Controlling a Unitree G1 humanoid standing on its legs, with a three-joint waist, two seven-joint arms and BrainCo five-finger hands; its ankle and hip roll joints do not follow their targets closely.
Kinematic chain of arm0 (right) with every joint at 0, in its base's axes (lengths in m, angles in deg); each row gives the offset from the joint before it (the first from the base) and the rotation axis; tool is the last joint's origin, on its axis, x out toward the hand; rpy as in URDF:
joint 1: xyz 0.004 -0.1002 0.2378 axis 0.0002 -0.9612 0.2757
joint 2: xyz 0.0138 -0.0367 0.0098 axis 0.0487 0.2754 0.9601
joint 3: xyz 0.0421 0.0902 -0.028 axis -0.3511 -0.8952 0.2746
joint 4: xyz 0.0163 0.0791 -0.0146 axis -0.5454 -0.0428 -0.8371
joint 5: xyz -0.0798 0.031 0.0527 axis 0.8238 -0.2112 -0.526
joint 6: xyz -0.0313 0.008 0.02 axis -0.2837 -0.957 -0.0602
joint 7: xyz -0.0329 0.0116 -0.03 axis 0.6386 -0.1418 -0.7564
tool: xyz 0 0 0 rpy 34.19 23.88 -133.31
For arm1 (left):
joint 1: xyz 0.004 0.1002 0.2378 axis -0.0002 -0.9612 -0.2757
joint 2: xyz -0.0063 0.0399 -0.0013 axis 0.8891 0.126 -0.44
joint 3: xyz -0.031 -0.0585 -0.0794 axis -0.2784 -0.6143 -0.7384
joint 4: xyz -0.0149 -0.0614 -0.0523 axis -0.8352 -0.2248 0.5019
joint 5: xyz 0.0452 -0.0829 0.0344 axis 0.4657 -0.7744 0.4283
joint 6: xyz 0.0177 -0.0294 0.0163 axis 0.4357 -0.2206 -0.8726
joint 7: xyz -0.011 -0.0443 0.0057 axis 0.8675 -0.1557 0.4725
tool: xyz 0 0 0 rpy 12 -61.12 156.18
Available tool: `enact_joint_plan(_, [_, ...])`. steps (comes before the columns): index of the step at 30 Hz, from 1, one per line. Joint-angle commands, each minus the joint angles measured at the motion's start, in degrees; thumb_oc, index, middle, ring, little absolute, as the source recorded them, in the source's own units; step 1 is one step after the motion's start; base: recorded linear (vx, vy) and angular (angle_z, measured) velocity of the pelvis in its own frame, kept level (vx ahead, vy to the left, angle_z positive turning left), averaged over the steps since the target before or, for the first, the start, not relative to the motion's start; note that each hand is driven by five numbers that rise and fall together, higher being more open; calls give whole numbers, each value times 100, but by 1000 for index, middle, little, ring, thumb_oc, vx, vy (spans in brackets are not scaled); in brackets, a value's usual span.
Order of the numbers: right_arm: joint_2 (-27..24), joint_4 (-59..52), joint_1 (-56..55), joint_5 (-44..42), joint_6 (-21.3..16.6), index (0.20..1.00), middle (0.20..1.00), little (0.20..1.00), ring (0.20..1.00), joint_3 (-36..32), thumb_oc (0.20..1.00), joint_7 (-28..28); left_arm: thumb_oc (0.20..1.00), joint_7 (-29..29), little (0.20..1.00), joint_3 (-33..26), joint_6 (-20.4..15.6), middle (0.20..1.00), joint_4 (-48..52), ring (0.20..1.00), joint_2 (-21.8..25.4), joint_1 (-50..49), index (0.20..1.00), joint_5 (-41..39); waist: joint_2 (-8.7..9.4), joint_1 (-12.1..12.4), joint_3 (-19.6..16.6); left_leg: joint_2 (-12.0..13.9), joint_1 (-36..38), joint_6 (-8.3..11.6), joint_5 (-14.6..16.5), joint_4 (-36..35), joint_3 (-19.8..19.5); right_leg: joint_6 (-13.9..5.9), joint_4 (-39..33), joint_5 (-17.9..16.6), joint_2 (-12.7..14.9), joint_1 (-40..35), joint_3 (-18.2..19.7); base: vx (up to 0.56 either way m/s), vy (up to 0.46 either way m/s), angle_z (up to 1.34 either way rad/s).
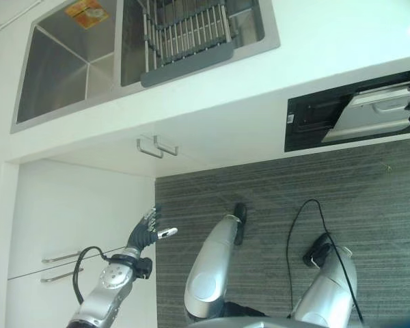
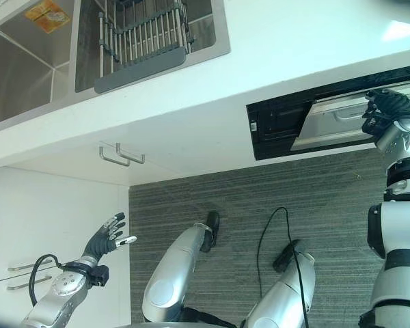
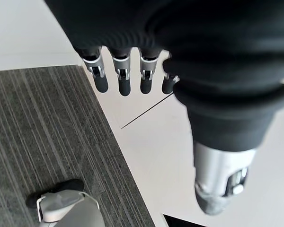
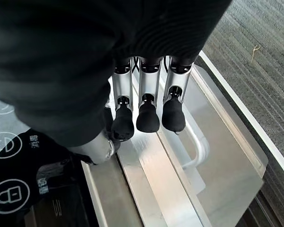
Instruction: Place the dishes in the dishwasher.
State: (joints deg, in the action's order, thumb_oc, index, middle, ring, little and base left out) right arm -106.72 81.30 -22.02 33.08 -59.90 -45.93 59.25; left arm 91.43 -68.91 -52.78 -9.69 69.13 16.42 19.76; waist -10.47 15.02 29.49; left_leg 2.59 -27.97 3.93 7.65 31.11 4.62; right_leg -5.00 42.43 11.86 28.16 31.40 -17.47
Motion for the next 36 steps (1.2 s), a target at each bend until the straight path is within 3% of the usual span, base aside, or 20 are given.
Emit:
enact_joint_plan(1, [101, -473, 1697, -54, -678, 200, 200, 200, 200, 474, 200, -185, 1000, -66, 1000, -149, -169, 1000, 349, 1000, 504, -93, 1000, 124, -419, 521, 30, -23, -275, 8, -93, -27, -354, -116, 217, 157, 123, -283, -99, 37, -5, 23])
enact_joint_plan(10, [-115, -533, 2084, -39, -816, 200, 200, 200, 200, 886, 200, -38, 1000, -300, 1000, -425, -322, 1000, 512, 1000, 781, -275, 1000, 193, -166, 739, 30, 25, -660, -75, -67, 161, -476, -158, 216, 10, 130, -101, -280, -5, -46, 8])
enact_joint_plan(20, [-144, -529, 2023, -145, -904, 200, 200, 200, 200, 943, 200, -178, 1000, -279, 1000, -537, -412, 1000, 465, 1000, 939, -226, 1000, 109, 105, 774, 30, 145, -468, -64, -191, -102, -511, -163, -188, -116, -23, -443, -456, -45, -23, 0])
enact_joint_plan(24, [-104, -711, 1497, -139, -1086, 200, 200, 200, 200, 640, 200, -384, 1000, -213, 1000, -478, -562, 1000, 297, 1000, 927, -84, 1000, 136, 307, 742, 30, 243, -219, -47, -316, -395, -548, -195, -689, -252, -205, -841, -600, -72, -32, -3])
enact_joint_plan(29, [-61, -1586, 85, -624, -1347, 200, 200, 200, 200, -261, 200, -473, 1000, 120, 1000, -529, -641, 1000, 279, 1000, 979, 152, 1000, 58, 585, 529, 29, 400, 44, -50, -414, -693, -535, -225, -1424, -554, -477, -1336, -699, -89, -69, -2])
enact_joint_plan(32, [337, -2600, -998, -650, -1586, 200, 200, 200, 200, -910, 200, -303, 1000, 341, 1000, -540, -736, 1000, 21, 1000, 900, 416, 1000, 111, 815, 317, 27, 516, 277, 5, -552, -1013, -440, -253, -1992, -727, -758, -1681, -651, -141, -50, -10])
enact_joint_plan(36, [919, -3849, -2358, -377, -1721, 200, 200, 200, 200, -1272, 200, -318, 1000, 609, 1000, -606, -774, 1000, -255, 1000, 691, 694, 1000, 265, 1050, 18, -121, 679, 684, 84, -754, -1583, -196, -278, -2740, -882, -1117, -2162, -602, -184, -77, -14])
